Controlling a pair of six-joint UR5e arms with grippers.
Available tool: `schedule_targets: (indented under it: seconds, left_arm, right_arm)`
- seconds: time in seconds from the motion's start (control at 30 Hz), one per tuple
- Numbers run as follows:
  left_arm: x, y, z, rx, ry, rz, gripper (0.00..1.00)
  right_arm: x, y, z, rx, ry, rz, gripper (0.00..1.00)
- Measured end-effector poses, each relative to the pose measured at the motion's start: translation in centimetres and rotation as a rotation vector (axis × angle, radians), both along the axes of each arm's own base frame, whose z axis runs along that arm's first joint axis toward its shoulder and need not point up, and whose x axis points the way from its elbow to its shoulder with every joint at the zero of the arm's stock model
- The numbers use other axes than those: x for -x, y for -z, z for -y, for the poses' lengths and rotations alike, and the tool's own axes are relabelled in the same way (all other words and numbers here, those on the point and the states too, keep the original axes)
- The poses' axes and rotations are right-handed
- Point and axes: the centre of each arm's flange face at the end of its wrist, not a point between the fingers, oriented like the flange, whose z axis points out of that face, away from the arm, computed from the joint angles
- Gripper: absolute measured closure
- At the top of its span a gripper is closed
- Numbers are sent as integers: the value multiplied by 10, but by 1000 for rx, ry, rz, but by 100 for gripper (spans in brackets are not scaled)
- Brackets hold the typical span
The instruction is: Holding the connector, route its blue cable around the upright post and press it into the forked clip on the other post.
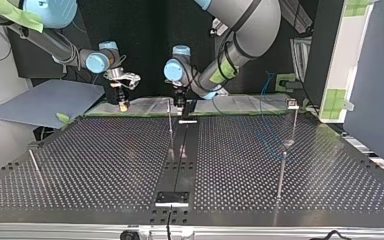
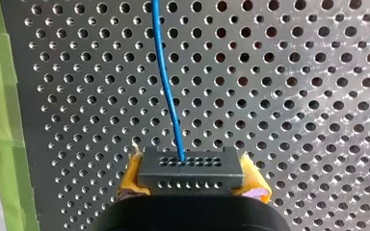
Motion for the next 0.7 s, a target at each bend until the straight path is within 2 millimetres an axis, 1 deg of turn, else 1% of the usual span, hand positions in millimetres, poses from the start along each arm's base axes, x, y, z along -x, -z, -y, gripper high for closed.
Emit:
schedule_targets:
  seconds: [0.17, 0.43, 0.7]
  left_arm:
    - [1, 2, -2, -23, 8, -18, 0]
    - [8, 4, 0, -71, 51, -56, 0]
    - [12, 8, -4, -132, 58, -90, 0]
  right_arm:
    - [0, 0, -1, -4, 1, -2, 100]
    - [-1, 1, -1, -7, 0, -2, 100]
    - [-1, 1, -2, -9, 0, -3, 100]
